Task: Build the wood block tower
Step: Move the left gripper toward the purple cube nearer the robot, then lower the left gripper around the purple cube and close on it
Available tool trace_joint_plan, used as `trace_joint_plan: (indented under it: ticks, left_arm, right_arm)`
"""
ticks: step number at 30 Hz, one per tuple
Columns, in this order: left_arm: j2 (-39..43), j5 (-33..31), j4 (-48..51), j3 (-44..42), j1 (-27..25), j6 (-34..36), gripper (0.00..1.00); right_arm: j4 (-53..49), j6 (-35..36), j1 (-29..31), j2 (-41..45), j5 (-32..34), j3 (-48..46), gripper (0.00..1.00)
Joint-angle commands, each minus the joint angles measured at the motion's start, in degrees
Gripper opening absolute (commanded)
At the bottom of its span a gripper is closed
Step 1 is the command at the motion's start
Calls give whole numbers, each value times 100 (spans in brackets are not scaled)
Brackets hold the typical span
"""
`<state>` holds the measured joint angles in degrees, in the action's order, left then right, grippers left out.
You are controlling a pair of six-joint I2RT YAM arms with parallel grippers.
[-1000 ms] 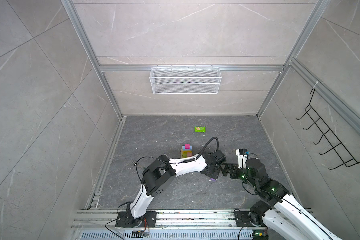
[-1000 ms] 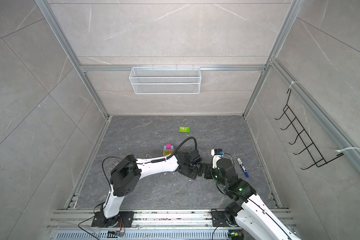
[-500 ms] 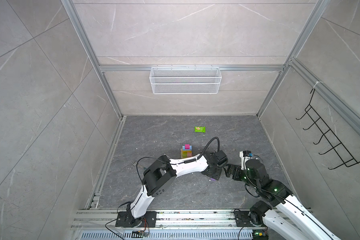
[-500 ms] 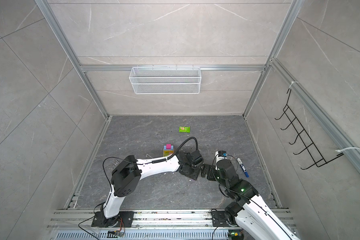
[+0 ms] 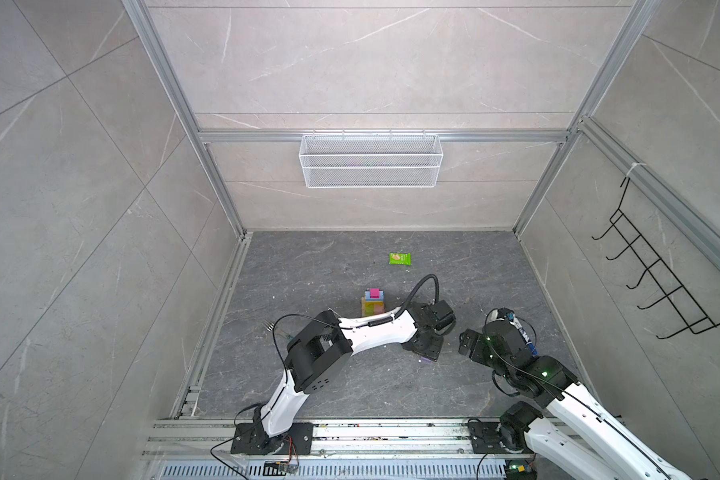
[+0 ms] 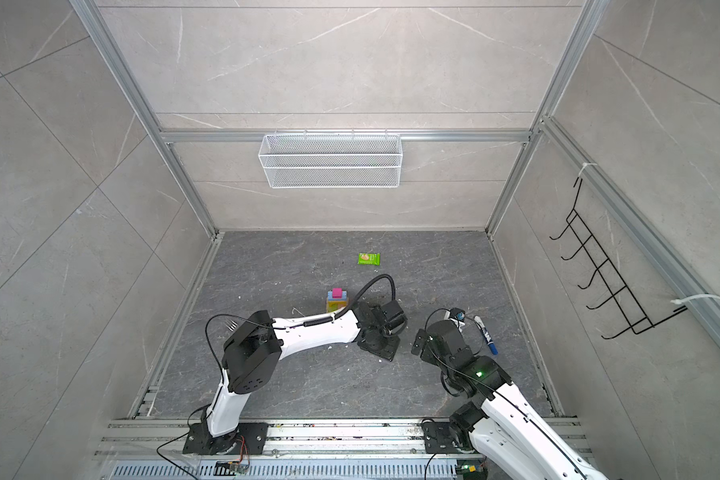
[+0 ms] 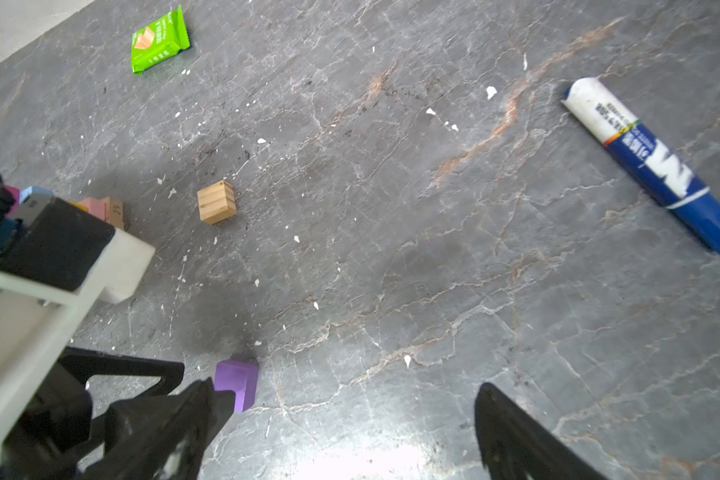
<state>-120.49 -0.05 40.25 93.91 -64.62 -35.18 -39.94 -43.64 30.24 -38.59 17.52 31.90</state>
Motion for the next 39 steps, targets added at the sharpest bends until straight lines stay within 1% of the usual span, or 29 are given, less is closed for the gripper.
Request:
trace_joint_plan:
  ticks: [1, 8, 20, 28, 33, 39]
  left_arm:
    - [-149, -70, 97, 97, -24, 37, 59]
    - [-302, -63, 71, 137, -25, 54, 57]
    - [-388, -161, 181, 185, -33, 61, 54]
    - [-210, -149, 126, 173, -28, 6, 59]
    - [-39, -197, -96, 30, -74, 40, 62]
    - [-2, -313, -131, -20, -103, 63, 63]
  right_arm:
    - [-133, -160, 13, 86, 234, 125, 100]
    - [-384, -286, 16, 236, 479, 115, 100]
    - [-268, -274, 18, 277, 398, 49, 99]
    - [-150, -225, 19, 299, 305, 40, 99]
    - [-98, -221, 14, 360, 270, 27, 99]
    - [-48, -191, 12, 366, 226, 27, 99]
